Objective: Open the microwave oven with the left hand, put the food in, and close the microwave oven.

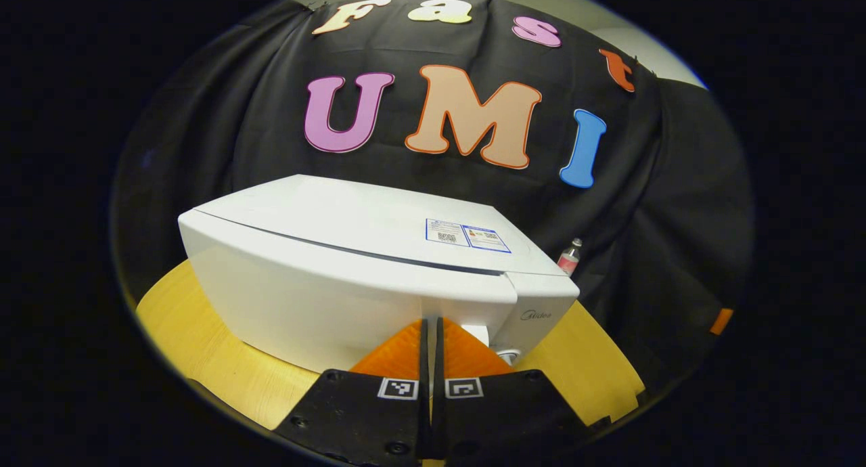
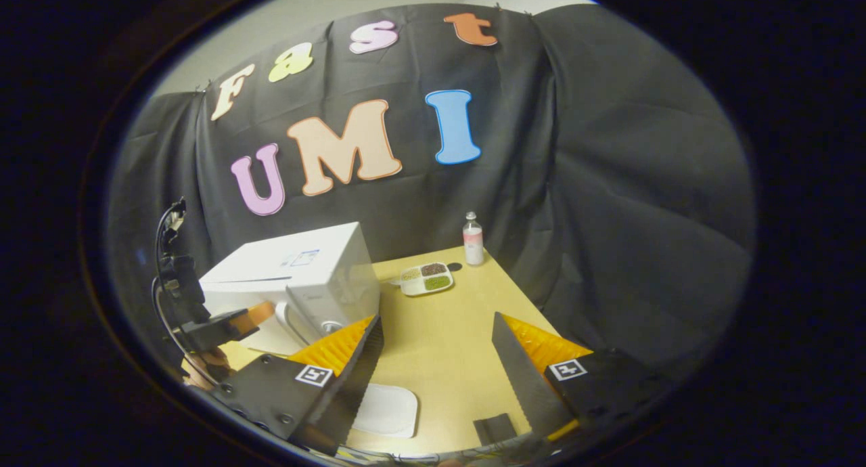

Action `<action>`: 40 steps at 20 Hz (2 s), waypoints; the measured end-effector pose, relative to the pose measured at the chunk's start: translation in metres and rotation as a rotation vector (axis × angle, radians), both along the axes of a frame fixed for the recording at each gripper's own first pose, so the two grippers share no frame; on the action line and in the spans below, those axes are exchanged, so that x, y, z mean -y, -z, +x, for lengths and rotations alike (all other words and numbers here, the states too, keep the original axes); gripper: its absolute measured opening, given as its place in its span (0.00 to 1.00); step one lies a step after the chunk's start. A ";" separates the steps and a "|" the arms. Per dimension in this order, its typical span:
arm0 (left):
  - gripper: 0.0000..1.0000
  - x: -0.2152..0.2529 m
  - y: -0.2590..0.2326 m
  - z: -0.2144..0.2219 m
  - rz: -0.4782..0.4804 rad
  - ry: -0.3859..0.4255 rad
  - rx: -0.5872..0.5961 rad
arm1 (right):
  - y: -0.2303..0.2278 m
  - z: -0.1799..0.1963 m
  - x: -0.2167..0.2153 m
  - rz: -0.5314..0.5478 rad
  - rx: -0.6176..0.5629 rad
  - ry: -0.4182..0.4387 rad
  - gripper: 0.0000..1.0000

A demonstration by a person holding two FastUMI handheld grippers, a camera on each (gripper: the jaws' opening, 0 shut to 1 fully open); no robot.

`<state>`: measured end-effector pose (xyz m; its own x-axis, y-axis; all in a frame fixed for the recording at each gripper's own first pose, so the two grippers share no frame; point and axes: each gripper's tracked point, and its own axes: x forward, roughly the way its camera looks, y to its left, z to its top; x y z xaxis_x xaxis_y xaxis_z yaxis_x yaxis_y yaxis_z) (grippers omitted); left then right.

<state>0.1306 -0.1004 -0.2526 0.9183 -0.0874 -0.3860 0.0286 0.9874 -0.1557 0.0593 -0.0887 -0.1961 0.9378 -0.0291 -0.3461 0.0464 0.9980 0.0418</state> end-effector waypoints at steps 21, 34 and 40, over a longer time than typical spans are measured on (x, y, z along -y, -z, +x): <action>0.00 0.002 0.001 0.008 -0.037 -0.002 0.000 | -0.014 -0.001 0.008 -0.041 0.012 0.019 0.91; 0.00 -0.021 -0.038 -0.038 0.056 0.032 0.012 | -0.023 0.002 -0.026 -0.043 0.039 -0.047 0.91; 0.17 -0.031 -0.089 -0.076 0.089 0.008 0.085 | -0.024 0.002 -0.036 -0.032 0.037 -0.080 0.91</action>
<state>0.0548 -0.0696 -0.1636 0.9475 -0.0637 -0.3132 0.0457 0.9969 -0.0643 0.0609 -0.0526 -0.1725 0.9496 0.0361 -0.3113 -0.0346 0.9993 0.0105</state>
